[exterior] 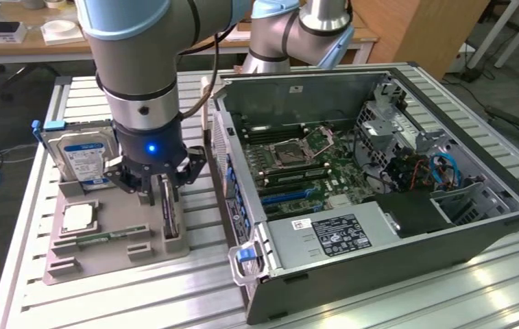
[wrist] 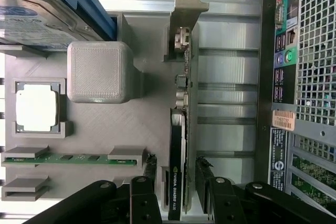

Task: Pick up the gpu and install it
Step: 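Pick up the gpu and move the gpu toward the slot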

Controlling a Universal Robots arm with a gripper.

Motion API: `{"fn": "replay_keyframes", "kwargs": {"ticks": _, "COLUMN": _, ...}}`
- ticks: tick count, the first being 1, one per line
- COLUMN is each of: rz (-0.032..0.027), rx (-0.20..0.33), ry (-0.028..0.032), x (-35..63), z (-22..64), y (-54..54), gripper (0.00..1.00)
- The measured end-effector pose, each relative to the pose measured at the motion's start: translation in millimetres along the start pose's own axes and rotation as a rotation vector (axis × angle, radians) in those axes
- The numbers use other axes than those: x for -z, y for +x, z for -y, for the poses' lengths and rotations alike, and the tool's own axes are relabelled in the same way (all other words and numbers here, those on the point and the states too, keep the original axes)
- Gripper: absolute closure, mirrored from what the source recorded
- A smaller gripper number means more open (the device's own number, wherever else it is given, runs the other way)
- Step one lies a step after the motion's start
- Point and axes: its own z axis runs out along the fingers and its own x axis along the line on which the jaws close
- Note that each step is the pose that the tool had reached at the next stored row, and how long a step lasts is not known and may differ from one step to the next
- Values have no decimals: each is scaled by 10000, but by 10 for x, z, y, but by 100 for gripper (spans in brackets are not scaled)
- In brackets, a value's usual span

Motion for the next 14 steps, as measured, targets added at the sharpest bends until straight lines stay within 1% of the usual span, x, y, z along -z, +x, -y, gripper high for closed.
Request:
{"fn": "replay_keyframes", "kwargs": {"ticks": 5, "rz": -29, "rx": -1, "ry": 0, "x": -41, "z": 2, "y": 0, "gripper": 57}}
{"fn": "replay_keyframes", "kwargs": {"ticks": 9, "rz": -37, "rx": -2, "ry": -1, "x": -78, "z": 5, "y": 0, "gripper": 57}}
{"fn": "replay_keyframes", "kwargs": {"ticks": 12, "rz": -59, "rx": -2, "ry": 1, "x": -85, "z": 6, "y": 0, "gripper": 57}}
{"fn": "replay_keyframes", "kwargs": {"ticks": 14, "rz": -62, "rx": 0, "ry": 0, "x": -97, "z": 7, "y": -9, "gripper": 57}}
